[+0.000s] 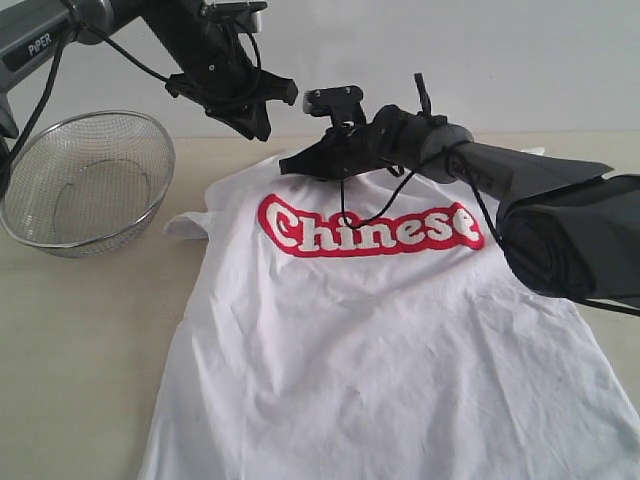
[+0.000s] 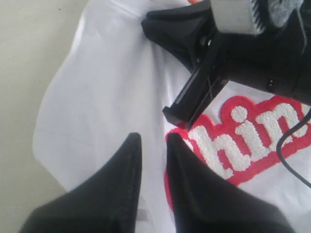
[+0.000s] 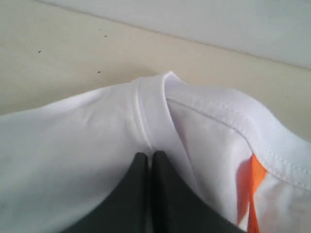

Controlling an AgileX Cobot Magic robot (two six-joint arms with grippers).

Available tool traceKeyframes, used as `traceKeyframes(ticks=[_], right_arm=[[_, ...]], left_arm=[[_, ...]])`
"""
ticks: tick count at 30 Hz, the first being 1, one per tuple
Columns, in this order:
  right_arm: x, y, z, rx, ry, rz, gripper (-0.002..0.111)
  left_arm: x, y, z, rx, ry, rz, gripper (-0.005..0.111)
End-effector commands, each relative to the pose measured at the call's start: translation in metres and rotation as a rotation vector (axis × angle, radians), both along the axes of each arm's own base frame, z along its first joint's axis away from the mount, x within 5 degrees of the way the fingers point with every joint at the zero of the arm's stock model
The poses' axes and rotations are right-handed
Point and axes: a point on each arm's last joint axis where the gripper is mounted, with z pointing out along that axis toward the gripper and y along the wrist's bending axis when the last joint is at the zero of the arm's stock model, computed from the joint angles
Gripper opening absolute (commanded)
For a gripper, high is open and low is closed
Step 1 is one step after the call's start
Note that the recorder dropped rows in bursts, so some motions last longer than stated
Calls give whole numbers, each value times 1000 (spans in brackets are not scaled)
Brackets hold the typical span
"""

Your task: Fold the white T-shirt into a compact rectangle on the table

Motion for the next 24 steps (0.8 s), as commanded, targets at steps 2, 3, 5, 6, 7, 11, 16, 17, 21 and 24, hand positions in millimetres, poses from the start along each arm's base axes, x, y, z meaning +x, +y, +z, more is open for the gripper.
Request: traceKeyframes(ticks=[2, 3, 5, 6, 7, 11, 16, 17, 21, 24], right_arm=[[4, -26, -21, 8, 52, -76, 0], [4, -26, -21, 27, 60, -93, 0], [4, -26, -19, 50, 73, -108, 0], [3, -25, -16, 61, 81, -107, 0], [3, -24, -11, 77, 80, -109, 0], [4, -22, 16, 104, 61, -98, 0], [0, -31, 55, 114, 89, -70, 0], [-1, -46, 64, 138, 135, -91, 0], [-12, -77, 90, 107, 231, -36, 0], [-25, -84, 128, 87, 254, 20, 0]], left_arm=[[-1, 2, 7, 2, -15, -2, 19], [-1, 2, 7, 2, -15, -2, 19], [-1, 2, 7, 2, -15, -2, 19], [-1, 2, 7, 2, -15, -2, 19], [-1, 2, 7, 2, -15, -2, 19], [-1, 2, 7, 2, -15, -2, 19], [0, 5, 10, 4, -22, -1, 19], [0, 9, 15, 3, -32, 6, 19], [-3, 20, 39, -10, -78, 17, 19], [-9, 24, 44, -36, -59, 3, 19]])
